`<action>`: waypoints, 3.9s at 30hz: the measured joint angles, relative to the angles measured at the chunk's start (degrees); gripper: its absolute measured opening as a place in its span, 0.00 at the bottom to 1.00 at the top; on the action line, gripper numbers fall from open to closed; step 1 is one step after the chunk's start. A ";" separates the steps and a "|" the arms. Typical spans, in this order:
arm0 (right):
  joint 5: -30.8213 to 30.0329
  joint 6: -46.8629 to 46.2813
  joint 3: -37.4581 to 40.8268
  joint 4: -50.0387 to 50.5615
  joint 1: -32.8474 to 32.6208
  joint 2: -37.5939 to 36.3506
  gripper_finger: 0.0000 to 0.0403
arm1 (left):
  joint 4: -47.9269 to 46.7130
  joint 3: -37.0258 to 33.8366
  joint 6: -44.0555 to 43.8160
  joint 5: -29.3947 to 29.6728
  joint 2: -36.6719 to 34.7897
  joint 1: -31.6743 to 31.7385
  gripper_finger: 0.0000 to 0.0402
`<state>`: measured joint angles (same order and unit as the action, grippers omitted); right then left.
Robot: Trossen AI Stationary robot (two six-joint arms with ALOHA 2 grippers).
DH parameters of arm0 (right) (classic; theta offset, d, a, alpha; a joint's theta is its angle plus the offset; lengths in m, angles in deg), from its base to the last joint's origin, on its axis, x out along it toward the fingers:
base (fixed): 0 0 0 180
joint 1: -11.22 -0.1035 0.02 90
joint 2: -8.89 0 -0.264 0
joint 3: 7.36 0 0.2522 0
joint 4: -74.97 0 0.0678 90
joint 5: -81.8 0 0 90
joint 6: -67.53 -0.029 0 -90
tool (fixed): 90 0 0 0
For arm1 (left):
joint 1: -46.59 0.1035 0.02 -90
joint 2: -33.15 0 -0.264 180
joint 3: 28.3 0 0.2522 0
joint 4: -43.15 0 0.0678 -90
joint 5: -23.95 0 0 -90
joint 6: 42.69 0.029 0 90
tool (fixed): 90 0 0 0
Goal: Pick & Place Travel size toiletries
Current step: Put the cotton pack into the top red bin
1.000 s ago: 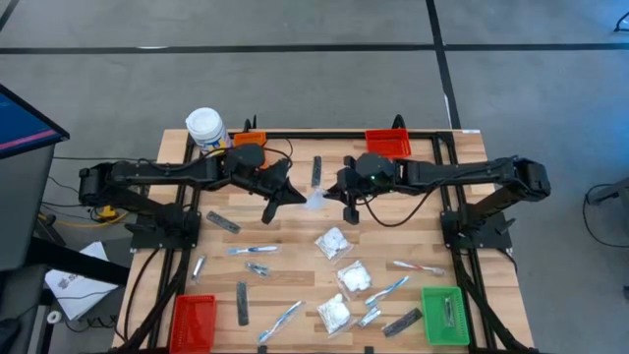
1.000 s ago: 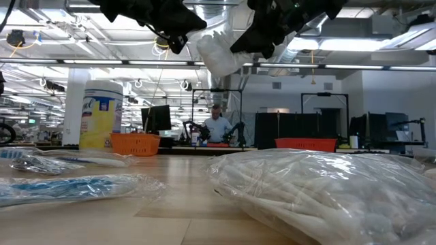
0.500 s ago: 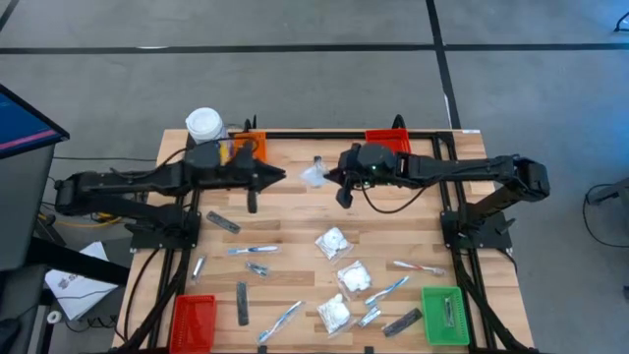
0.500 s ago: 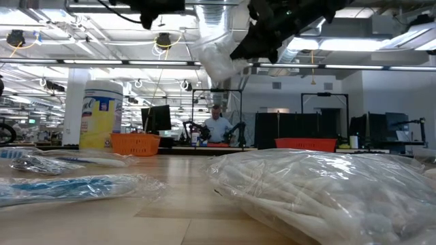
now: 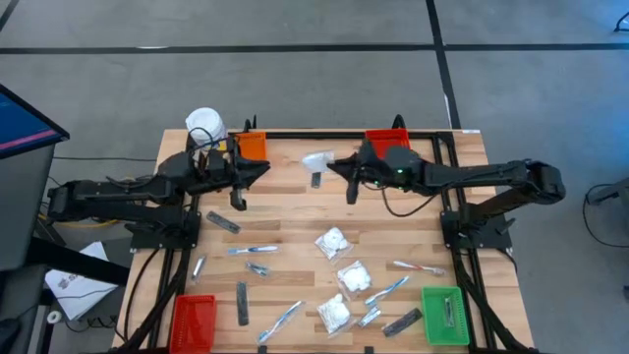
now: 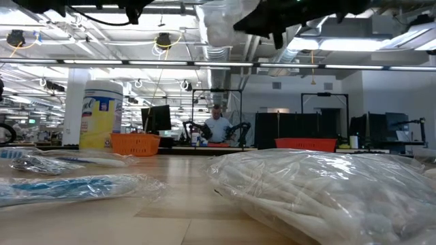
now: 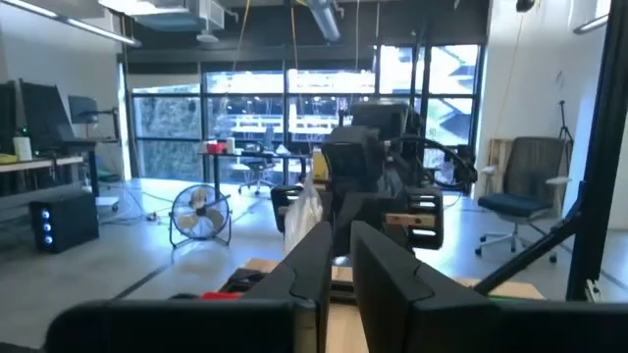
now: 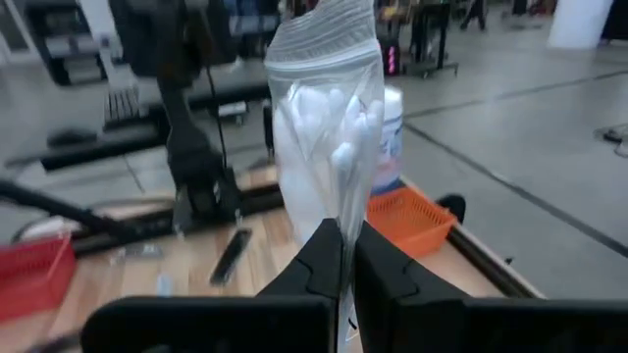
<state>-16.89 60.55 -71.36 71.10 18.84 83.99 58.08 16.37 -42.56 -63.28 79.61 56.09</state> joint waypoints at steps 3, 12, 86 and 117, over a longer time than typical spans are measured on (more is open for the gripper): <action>0.00 -0.60 2.70 -3.50 -0.06 -3.00 0.01 | 0.93 0.00 0.06 0.00 1.97 0.02 0.10; 1.16 -0.36 3.91 -7.94 -3.10 -4.62 0.01 | 10.39 1.44 1.35 -0.12 15.88 0.00 0.26; 1.31 -2.97 3.72 -20.87 -3.41 4.10 0.02 | 21.37 3.10 0.90 -4.55 26.82 -0.15 0.48; 1.13 3.08 3.74 -3.61 -3.65 -6.33 0.39 | 19.73 3.10 -5.01 -8.72 26.80 0.45 0.02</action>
<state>-15.77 63.62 -67.62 67.49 15.19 77.66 77.81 19.48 -47.57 -72.00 106.41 56.54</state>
